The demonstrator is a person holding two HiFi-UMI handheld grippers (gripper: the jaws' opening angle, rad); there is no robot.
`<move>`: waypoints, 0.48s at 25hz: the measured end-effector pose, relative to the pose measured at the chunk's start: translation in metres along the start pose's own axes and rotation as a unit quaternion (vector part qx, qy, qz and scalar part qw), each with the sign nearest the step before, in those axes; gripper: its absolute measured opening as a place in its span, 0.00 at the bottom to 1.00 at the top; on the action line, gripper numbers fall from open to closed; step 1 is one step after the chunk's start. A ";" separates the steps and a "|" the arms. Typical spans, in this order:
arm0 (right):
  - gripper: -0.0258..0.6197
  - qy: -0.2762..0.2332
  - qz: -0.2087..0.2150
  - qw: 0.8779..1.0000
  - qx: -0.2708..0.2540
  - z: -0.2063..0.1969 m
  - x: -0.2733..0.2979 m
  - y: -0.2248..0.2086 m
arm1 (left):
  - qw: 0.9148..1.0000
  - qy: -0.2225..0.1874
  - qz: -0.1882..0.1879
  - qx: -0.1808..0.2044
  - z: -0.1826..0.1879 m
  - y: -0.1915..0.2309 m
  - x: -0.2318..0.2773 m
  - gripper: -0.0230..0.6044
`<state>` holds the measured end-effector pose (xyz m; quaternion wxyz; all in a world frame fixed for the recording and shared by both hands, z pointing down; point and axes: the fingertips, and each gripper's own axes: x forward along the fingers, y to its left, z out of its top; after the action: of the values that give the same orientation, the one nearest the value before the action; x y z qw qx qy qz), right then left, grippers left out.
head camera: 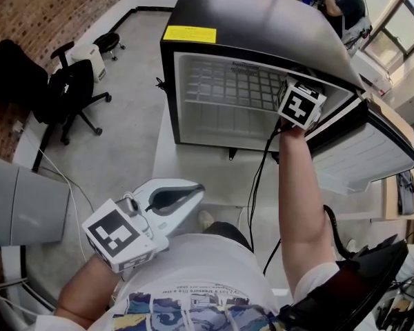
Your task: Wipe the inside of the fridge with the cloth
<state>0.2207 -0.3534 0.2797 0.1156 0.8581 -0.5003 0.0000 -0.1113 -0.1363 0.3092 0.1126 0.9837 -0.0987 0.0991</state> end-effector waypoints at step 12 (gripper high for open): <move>0.13 -0.015 -0.055 0.998 0.011 -0.002 -0.050 -0.034 | 0.999 0.001 -0.042 0.012 -0.011 -0.026 -0.013 0.05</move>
<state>0.2253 -0.2941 0.2692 0.0986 0.8855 -0.4537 -0.0138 -0.1200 -0.1066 0.3117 0.1045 0.9883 -0.0561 0.0961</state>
